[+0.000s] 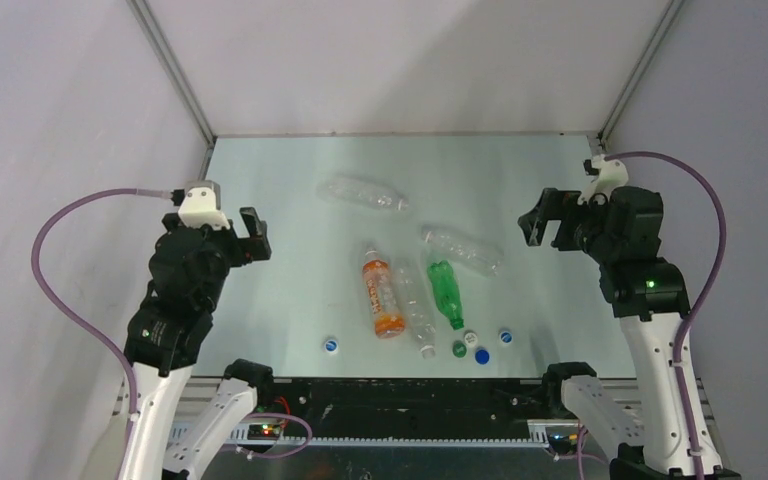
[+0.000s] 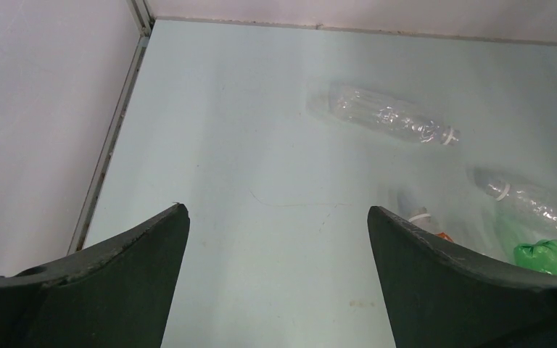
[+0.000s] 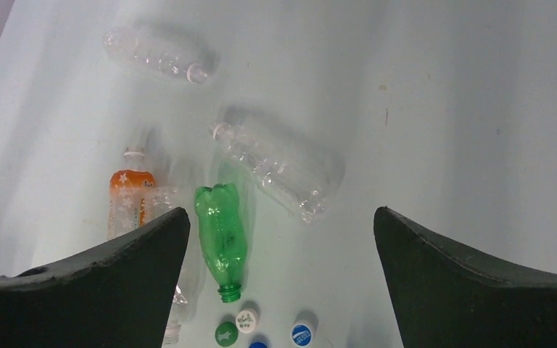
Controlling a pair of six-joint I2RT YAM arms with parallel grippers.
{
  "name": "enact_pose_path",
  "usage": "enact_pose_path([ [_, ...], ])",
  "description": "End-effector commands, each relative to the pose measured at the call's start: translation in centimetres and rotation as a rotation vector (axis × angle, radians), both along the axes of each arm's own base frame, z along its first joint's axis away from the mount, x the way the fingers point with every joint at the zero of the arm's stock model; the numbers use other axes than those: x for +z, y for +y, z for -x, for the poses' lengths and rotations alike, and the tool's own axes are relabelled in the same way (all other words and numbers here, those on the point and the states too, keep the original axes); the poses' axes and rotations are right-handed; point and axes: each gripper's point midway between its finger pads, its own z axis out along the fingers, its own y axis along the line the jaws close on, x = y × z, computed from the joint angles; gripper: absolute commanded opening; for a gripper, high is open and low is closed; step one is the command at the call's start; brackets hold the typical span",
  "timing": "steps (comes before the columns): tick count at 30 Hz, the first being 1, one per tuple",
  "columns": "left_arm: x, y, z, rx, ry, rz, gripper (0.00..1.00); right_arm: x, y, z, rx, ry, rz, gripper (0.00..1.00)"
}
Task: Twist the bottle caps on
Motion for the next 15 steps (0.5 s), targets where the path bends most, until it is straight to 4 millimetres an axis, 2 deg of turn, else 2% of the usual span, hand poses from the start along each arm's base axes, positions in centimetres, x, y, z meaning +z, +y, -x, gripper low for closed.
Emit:
enact_pose_path([
  [1,0.0,-0.2,0.1,-0.018,-0.006,-0.01,1.0,1.7,0.3,-0.3,0.028,-0.04,0.035,1.0],
  [7,-0.5,-0.6,0.1,-0.036,0.012,0.005,1.0,-0.3,2.3,-0.9,0.11,0.055,0.095,1.0],
  [15,-3.3,-1.6,0.3,-0.064,0.093,0.047,1.0,-5.8,5.3,-1.7,0.191,0.258,0.242,1.0],
])
